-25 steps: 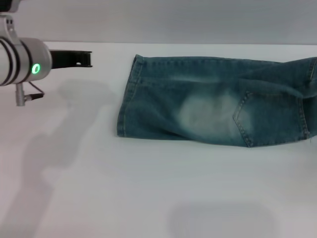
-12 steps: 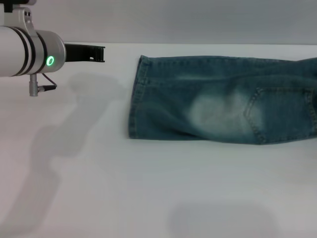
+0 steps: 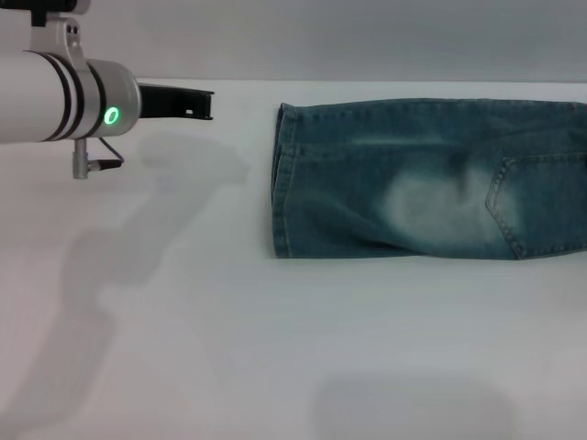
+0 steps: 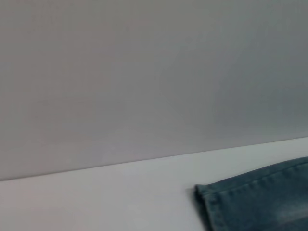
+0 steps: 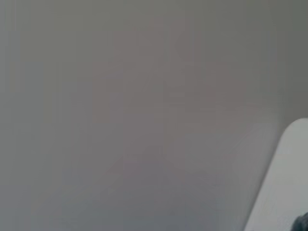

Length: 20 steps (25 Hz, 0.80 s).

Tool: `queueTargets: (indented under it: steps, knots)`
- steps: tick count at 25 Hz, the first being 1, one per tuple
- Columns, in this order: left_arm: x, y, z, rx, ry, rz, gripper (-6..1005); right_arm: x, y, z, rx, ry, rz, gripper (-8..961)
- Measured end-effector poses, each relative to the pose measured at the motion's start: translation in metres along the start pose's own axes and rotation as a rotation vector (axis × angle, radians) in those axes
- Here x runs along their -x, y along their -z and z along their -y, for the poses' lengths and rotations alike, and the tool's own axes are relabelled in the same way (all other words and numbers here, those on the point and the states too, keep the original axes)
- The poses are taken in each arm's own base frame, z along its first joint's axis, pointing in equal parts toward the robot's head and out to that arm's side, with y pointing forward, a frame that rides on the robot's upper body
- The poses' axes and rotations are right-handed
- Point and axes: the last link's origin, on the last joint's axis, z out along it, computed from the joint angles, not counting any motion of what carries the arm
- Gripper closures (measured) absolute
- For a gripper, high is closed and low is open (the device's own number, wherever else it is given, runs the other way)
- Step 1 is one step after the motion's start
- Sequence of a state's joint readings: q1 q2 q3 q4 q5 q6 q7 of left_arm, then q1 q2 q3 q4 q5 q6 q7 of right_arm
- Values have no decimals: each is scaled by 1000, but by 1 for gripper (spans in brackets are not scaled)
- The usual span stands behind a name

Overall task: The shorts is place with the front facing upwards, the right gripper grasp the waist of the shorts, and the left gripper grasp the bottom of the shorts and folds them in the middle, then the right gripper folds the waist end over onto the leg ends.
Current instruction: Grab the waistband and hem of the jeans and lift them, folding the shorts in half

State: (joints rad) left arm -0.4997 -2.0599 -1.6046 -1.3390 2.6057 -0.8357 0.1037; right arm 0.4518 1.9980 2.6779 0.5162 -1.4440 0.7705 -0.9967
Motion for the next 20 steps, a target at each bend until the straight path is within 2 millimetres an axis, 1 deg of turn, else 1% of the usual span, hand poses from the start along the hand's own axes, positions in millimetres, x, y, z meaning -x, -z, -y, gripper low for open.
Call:
queueTargets:
  steps: [1,4,9,13,15,20]
  knots:
    - [0,-1,-1,8,-2,-4,999,-1,-1,-2,11,18,-8,936]
    - [-1,-2,-3,28,21,-18,970,-6,-1,-3,18,59,-21,754]
    - [1,-2,2,29,46,-33,898,-9,2,4,-2,91,-36,648]
    - [3,-1,2,33,44,-35,840,-10,6,10,-17,83,-35,563]
    - [3,-2,2,38,37,-34,759,-10,9,13,-27,72,-31,521]
    - [5,-3,-2,55,21,-27,546,-11,18,20,-23,37,-27,303]
